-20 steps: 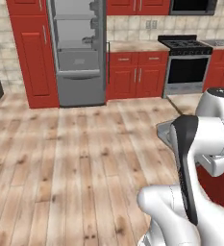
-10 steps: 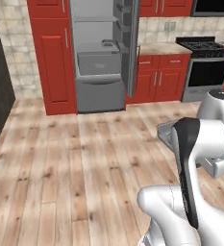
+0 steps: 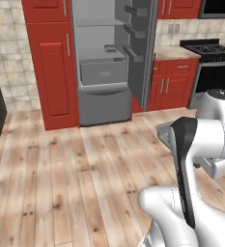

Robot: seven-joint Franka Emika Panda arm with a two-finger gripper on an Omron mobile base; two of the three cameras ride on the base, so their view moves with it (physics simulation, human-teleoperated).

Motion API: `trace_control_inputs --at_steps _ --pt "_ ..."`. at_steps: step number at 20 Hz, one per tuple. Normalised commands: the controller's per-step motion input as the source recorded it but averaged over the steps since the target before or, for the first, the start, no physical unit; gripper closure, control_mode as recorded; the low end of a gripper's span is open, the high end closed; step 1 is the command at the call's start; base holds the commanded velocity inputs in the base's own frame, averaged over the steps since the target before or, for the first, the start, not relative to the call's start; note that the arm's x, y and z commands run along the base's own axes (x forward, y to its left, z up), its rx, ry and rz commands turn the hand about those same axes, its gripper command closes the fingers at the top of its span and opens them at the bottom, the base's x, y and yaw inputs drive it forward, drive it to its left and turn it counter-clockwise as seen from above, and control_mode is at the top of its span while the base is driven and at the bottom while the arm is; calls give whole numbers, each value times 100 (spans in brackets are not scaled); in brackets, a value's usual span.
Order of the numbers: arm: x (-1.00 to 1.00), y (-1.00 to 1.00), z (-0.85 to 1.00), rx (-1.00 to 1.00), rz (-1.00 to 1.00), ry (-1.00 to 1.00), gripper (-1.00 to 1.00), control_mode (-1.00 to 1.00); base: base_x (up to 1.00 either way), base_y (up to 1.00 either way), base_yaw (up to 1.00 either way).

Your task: Place two dumplings into each of the tupperware containers and then place the containers in the fridge.

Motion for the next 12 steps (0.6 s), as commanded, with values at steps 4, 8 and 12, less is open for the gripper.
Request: trace_control_inputs --at_steps 4,8,12 --pt "0 0 0 0 0 0 100 100 99 -2 -6" --pt "0 0 0 0 0 0 100 100 100 3 0" --pt "0 0 0 0 0 0 100 100 100 0 1"
